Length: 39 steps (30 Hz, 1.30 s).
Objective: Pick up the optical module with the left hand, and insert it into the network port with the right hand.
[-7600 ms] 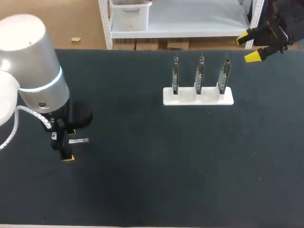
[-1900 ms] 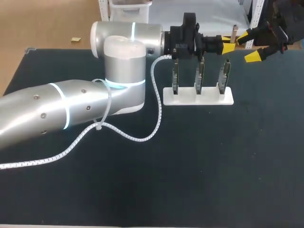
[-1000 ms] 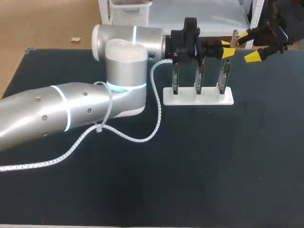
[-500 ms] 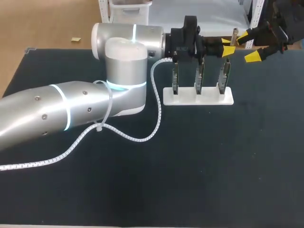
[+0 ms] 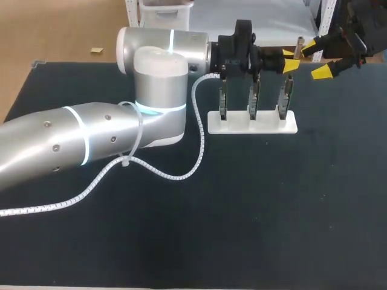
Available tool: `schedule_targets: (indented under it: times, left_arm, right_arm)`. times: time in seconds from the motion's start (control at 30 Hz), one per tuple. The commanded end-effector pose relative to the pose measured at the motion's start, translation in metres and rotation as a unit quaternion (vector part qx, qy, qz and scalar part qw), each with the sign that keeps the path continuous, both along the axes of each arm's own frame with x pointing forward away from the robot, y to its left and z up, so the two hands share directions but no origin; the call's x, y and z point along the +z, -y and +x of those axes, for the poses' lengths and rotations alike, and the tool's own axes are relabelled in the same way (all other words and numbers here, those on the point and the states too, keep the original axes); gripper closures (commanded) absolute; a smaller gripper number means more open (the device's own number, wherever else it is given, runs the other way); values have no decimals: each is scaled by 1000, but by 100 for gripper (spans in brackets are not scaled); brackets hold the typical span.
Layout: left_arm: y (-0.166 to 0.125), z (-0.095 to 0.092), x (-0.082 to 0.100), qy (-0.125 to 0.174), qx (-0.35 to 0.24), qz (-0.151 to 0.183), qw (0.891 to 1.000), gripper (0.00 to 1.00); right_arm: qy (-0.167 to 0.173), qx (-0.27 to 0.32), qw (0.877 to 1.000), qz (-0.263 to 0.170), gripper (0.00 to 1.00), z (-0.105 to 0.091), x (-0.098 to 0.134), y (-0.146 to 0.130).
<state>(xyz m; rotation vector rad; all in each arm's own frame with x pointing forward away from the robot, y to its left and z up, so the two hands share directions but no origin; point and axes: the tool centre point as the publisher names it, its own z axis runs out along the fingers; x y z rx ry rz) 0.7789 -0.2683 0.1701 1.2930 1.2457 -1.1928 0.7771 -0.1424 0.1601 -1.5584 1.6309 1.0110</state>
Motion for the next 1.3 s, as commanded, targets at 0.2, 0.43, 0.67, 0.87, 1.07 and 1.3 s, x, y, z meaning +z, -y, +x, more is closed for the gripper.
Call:
schedule_targets:
  times: [0.2, 0.43, 0.67, 0.87, 1.07, 1.3]
  left_arm:
    - [-2, -1, 1, 0, -3, 5, 1000, 100]
    - [-2, -2, 1, 0, -3, 4, 1000, 100]
    - [-2, -2, 1, 0, -3, 4, 1000, 100]
    - [-2, -2, 1, 0, -3, 4, 1000, 100]
    - [-2, -2, 1, 0, -3, 4, 1000, 100]
    - [-2, -2, 1, 0, -3, 4, 1000, 100]
  right_arm:
    - [2, -2, 1000, -1, 0, -2, 0, 0]
    - [2, -2, 1000, -1, 0, -2, 0, 0]
    - [12, -8, 1000, -7, 0, 0, 5, 1]
    - [27, -25, 999, -5, 0, 6, 29, 2]
    - [31, -21, 999, 11, 0, 5, 50, -1]
    - [22, -19, 1000, 1, 0, 4, 55, -7]
